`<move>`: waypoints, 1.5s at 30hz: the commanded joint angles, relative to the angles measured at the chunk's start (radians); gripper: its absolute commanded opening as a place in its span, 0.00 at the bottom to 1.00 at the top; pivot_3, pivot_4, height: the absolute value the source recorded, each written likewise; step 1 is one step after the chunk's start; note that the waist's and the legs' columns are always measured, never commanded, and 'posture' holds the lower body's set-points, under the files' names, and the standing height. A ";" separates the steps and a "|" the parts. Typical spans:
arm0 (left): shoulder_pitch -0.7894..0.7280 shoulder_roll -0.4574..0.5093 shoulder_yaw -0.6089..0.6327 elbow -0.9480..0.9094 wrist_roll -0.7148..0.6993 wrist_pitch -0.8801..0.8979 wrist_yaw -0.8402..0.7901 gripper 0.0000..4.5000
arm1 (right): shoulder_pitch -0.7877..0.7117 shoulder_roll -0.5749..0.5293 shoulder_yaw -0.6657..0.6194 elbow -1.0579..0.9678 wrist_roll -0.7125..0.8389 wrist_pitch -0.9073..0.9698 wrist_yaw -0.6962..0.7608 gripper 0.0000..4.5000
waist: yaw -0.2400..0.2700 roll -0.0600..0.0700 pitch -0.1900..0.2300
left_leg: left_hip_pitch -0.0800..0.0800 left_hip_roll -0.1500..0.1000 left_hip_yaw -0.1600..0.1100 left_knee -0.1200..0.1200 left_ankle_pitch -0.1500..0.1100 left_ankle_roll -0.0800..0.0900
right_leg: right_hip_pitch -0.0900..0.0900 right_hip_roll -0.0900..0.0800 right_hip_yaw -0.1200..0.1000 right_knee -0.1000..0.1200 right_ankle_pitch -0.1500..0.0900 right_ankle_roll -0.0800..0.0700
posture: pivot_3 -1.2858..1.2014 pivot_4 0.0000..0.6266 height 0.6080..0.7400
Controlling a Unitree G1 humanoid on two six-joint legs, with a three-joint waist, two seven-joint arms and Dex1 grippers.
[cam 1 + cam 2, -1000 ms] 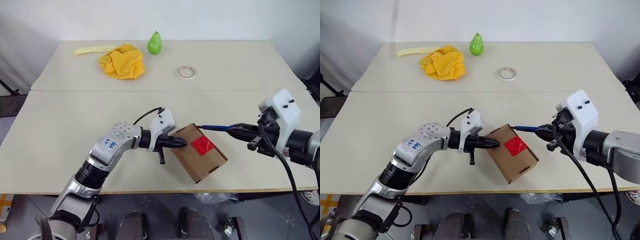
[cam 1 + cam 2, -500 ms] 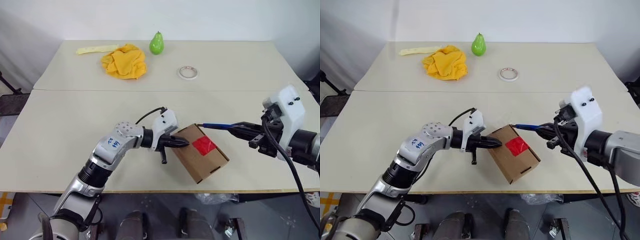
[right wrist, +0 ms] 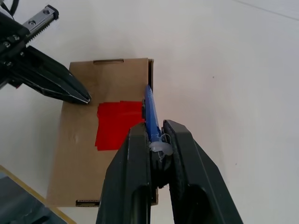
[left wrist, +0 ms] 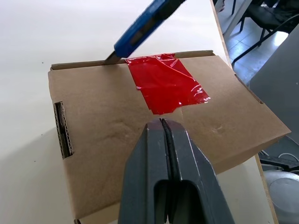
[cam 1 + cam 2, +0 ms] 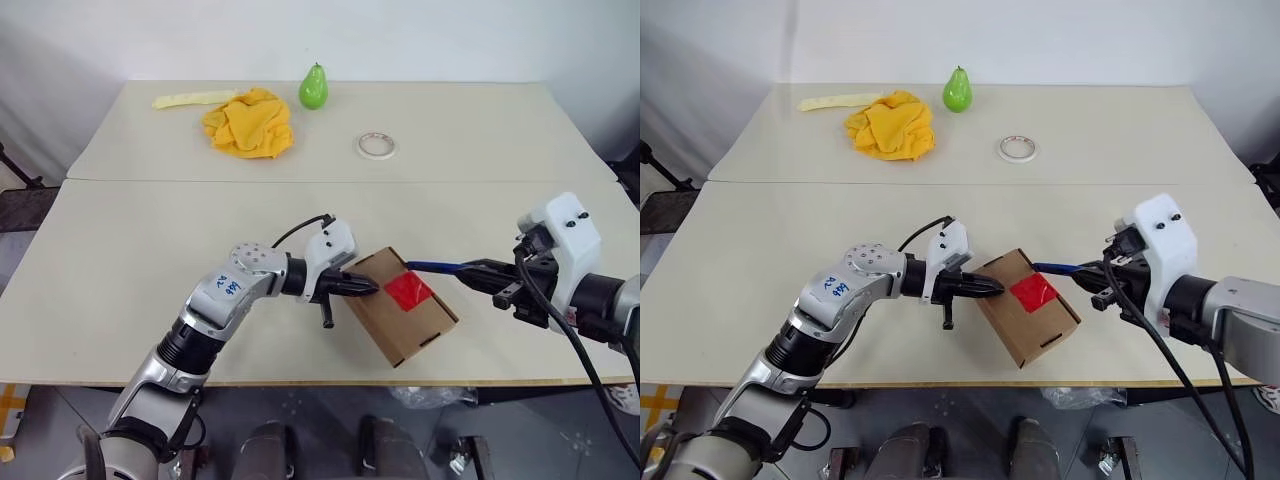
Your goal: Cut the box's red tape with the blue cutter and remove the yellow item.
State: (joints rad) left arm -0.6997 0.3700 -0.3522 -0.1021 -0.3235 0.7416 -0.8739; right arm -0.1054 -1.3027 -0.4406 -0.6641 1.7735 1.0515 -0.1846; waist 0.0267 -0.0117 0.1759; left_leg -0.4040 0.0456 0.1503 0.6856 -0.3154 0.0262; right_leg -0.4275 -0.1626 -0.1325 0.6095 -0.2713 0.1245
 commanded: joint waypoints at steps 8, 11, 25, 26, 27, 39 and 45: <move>-0.051 -0.008 -0.043 0.000 0.024 0.102 0.021 0.00 | 0.035 -0.140 -0.050 0.006 0.128 -0.004 0.005 0.03 | 0.000 0.000 0.000 | 0.000 0.000 0.000 0.001 0.000 0.000 | 0.001 0.000 0.000 0.000 0.000 0.000 | 0.52 0.24 1.00; -0.065 -0.011 -0.064 0.001 0.035 0.137 0.034 0.00 | 0.031 -0.191 -0.035 0.034 0.158 -0.002 0.000 0.03 | 0.000 0.000 0.000 | 0.000 0.000 -0.001 0.001 0.000 0.000 | 0.001 0.000 0.000 0.000 0.000 0.000 | 0.52 0.24 1.00; -0.158 0.012 -0.278 -0.085 0.138 0.304 0.089 0.00 | -0.073 -0.285 0.158 0.036 0.199 -0.138 -0.009 0.03 | 0.000 -0.001 -0.001 | 0.000 0.001 -0.002 0.008 -0.001 0.002 | 0.003 -0.001 0.000 -0.003 0.001 -0.001 | 0.52 0.24 1.00; -0.168 0.013 -0.297 -0.098 0.144 0.321 0.092 0.00 | -0.080 -0.289 0.170 0.035 0.199 -0.142 -0.007 0.03 | 0.000 -0.001 -0.001 | 0.001 0.002 -0.002 0.008 -0.001 0.002 | 0.003 -0.001 0.000 -0.003 0.001 -0.002 | 0.52 0.24 1.00; -0.176 0.011 -0.312 -0.108 0.153 0.337 0.099 0.00 | -0.087 -0.294 0.183 0.035 0.199 -0.145 -0.007 0.03 | 0.000 -0.001 -0.001 | 0.001 0.002 -0.002 0.009 -0.001 0.002 | 0.003 -0.001 0.000 -0.002 0.001 -0.002 | 0.52 0.24 1.00; -0.209 0.004 -0.387 -0.113 0.222 0.453 0.161 0.00 | -0.084 -0.323 0.284 0.002 0.199 -0.211 0.005 0.03 | -0.001 -0.004 -0.005 | 0.014 0.007 -0.003 0.009 -0.005 0.006 | 0.017 -0.001 -0.001 -0.005 0.001 -0.003 | 0.52 0.24 1.00; -0.204 -0.002 -0.380 -0.097 0.221 0.461 0.168 0.00 | -0.053 -0.390 0.252 0.019 0.199 -0.178 0.070 0.03 | 0.000 -0.002 -0.006 | 0.014 0.008 -0.002 0.008 -0.009 0.008 | 0.018 -0.001 -0.001 -0.007 0.001 -0.004 | 0.52 0.24 1.00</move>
State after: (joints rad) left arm -0.9478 0.3564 -0.6536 -0.2739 -0.1117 1.1460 -0.7115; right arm -0.1704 -1.6740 -0.1757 -0.6067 1.9437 0.8380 -0.1747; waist 0.0263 -0.0142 0.1697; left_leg -0.3897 0.0535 0.1478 0.6941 -0.3247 0.0344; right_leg -0.4096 -0.1633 -0.1333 0.6022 -0.2699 0.1210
